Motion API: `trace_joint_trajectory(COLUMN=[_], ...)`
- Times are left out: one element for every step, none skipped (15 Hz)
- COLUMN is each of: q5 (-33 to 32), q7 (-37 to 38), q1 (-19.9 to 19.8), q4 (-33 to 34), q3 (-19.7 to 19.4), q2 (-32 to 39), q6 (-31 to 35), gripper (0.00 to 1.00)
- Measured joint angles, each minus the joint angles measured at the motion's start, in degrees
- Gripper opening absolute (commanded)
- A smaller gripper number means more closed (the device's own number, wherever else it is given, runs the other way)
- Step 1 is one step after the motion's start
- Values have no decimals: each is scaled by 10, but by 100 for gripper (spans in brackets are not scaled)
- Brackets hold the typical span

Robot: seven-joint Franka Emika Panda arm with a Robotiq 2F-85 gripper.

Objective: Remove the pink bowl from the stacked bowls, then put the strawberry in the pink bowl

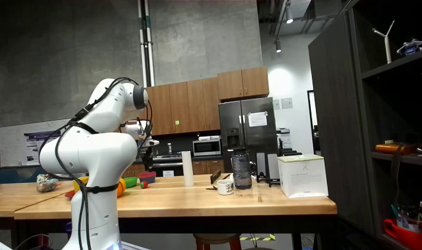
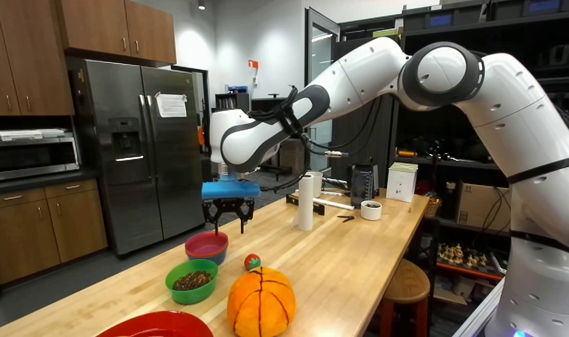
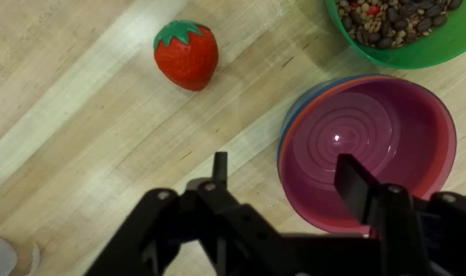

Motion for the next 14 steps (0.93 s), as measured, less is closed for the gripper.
trace_joint_trajectory(q5=[0, 0, 0, 0, 0, 0, 0, 0, 0, 0, 0, 0, 0, 0], q7=[-1, -1, -2, -2, -2, -3, -3, -3, -3, -4, -4, -5, -6, -8], q1=[0, 0, 0, 0, 0, 0, 0, 0, 1, 1, 1, 1, 1, 1], q4=[-1, -1, -1, -2, -2, -3, -4, -6, -7, -8, -8, -8, -8, -8], q3=[0, 0, 0, 0, 0, 0, 0, 0, 0, 0, 0, 0, 0, 0], q2=[0, 0, 1, 1, 2, 2, 2, 3, 3, 4, 5, 6, 7, 9], q6=[2, 3, 4, 5, 5, 5, 5, 5, 5, 5, 5, 5, 5, 5], gripper=[99, 100, 100, 99, 98, 98, 98, 96, 72, 71, 69, 63, 56, 47])
